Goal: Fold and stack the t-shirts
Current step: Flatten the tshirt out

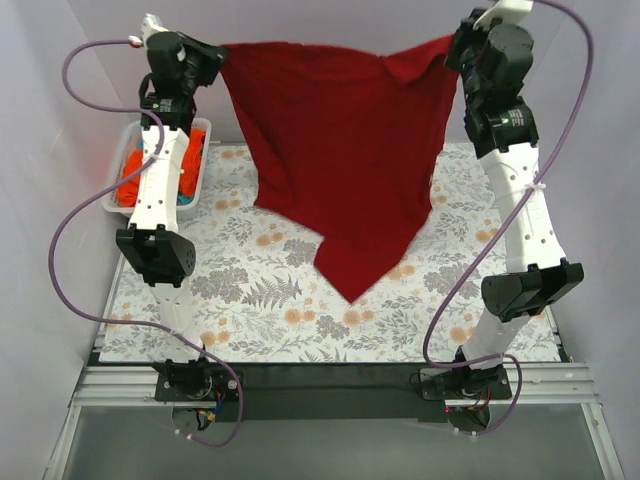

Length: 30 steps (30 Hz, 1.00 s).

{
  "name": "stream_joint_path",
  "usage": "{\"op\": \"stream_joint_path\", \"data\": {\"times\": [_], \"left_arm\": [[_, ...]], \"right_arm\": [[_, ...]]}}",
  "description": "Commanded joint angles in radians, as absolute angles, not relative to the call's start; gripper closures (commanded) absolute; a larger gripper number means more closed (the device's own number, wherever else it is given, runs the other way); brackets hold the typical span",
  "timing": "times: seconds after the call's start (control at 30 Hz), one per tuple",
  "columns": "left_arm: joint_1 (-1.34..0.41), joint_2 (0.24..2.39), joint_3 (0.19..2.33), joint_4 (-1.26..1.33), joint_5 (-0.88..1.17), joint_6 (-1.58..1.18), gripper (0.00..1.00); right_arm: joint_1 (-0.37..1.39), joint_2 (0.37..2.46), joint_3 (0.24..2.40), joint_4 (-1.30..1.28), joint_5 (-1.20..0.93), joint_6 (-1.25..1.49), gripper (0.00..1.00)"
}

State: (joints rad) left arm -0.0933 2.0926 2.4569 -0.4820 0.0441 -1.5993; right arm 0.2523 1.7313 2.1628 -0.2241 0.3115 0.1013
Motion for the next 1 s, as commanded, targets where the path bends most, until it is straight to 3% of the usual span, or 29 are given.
{"op": "stream_joint_path", "data": {"times": [0.0, 0.13, 0.3, 0.47, 0.5, 0.63, 0.8, 0.97], "left_arm": [[-0.063, 1.936, 2.521, -0.187, 0.226, -1.721, 1.00], [0.039, 1.861, 2.385, -0.091, 0.313, -1.814, 1.00], [0.044, 1.809, 2.162, -0.113, 0.422, -1.735, 1.00], [0.046, 1.620, 1.542, -0.080, 0.419, -1.657, 1.00], [0.046, 1.558, 1.458, -0.087, 0.419, -1.637, 1.00], [0.048, 1.438, 1.221, -0.237, 0.414, -1.551, 1.00], [0.044, 1.267, 0.978, -0.339, 0.413, -1.516, 1.00], [0.041, 1.216, 0.923, -0.385, 0.385, -1.482, 1.00]], "right_arm": [[0.245, 1.700, 2.352, -0.057, 0.267, 0.115, 0.99], [0.244, 1.614, 2.208, 0.125, 0.235, 0.098, 0.99], [0.236, 1.560, 1.994, 0.133, 0.207, 0.051, 0.99], [0.236, 1.377, 1.559, 0.159, 0.160, 0.110, 0.99], [0.236, 1.333, 1.390, 0.169, 0.146, 0.150, 0.99], [0.238, 1.157, 1.112, 0.144, 0.077, 0.218, 0.99], [0.238, 1.077, 0.970, 0.057, 0.008, 0.235, 0.99], [0.238, 1.305, 1.009, 0.002, -0.081, 0.271, 0.63]]}}
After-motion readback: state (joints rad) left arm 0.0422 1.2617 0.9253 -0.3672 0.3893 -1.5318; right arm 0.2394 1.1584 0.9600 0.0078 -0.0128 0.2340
